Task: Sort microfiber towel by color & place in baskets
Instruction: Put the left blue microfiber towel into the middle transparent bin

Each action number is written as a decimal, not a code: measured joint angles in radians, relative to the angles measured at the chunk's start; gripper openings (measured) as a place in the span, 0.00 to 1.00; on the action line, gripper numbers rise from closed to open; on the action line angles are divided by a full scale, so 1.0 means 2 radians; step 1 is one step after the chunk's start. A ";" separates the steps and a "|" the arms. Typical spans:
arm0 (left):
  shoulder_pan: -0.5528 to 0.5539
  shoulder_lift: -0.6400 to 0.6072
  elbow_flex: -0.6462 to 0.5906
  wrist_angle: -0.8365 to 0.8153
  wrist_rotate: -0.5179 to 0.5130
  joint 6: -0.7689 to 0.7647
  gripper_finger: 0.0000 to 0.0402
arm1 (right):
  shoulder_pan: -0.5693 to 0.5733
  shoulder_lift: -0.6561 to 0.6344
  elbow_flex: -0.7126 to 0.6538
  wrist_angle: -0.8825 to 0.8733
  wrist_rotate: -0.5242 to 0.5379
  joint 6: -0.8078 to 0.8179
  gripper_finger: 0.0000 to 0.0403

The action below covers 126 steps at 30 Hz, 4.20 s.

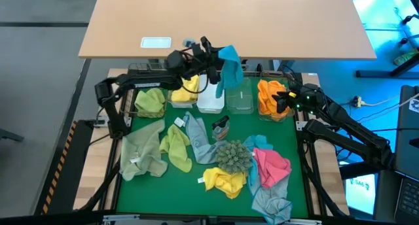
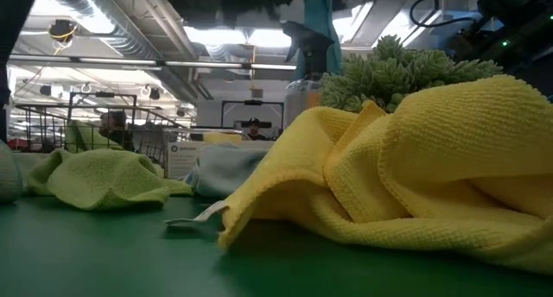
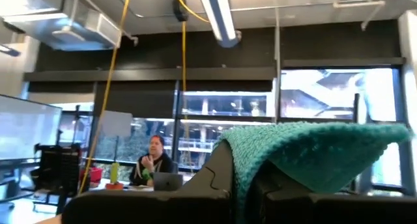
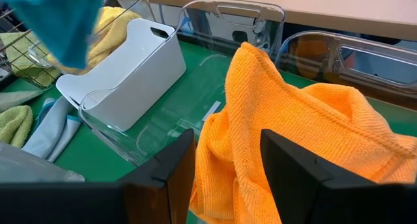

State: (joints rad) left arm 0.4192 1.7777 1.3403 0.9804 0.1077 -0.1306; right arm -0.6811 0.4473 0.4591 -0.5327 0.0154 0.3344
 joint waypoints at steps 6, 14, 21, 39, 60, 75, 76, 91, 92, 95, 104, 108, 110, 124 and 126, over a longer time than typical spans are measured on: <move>0.003 0.042 0.000 0.017 -0.014 -0.001 0.00 | 0.000 0.000 0.000 0.000 0.000 0.000 0.43; 0.003 0.091 0.008 0.035 -0.023 -0.040 0.00 | 0.000 0.000 0.000 0.000 0.000 0.000 0.43; -0.005 0.129 0.115 0.022 0.015 -0.061 0.00 | 0.000 0.000 0.000 0.000 0.000 0.000 0.43; 0.009 0.133 0.251 -0.195 0.039 -0.008 0.00 | 0.000 0.000 0.000 0.000 0.000 0.000 0.43; 0.017 0.128 0.251 -0.098 0.033 0.003 0.00 | 0.000 0.000 0.000 -0.001 0.000 0.000 0.43; 0.005 0.133 0.250 -0.423 0.000 0.059 0.00 | 0.000 0.000 0.000 -0.001 0.000 -0.013 0.43; 0.003 0.133 0.250 -0.435 -0.008 0.067 0.00 | 0.000 0.000 0.000 -0.001 0.000 -0.013 0.43; 0.000 0.132 0.251 -0.440 -0.011 0.082 0.00 | 0.000 0.000 0.000 -0.001 0.000 -0.013 0.43; 0.000 0.132 0.251 -0.465 -0.021 0.089 0.00 | 0.000 0.000 0.000 0.000 0.000 -0.013 0.43; 0.000 0.133 0.251 -0.537 -0.050 0.112 0.00 | 0.000 0.000 0.000 0.000 0.000 -0.013 0.43; -0.004 0.133 0.251 -0.636 -0.074 0.126 0.00 | 0.000 0.000 0.000 0.000 0.000 -0.013 0.43; -0.012 0.133 0.251 -0.635 -0.072 0.123 0.00 | 0.000 0.000 0.000 0.000 0.000 -0.013 0.43; -0.018 0.134 0.251 -0.631 -0.072 0.122 0.00 | 0.000 0.000 0.000 0.000 0.000 -0.013 0.43; -0.044 0.179 0.250 -0.593 -0.138 0.123 0.04 | 0.000 0.000 0.000 0.000 0.000 -0.013 0.43; -0.042 0.179 0.250 -0.593 -0.135 0.122 0.08 | 0.000 0.000 0.000 0.000 0.000 -0.013 0.43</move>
State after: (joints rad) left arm 0.3353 2.1357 1.8412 -0.2059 -0.1624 0.1139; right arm -0.6807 0.4477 0.4591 -0.5332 0.0151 0.3080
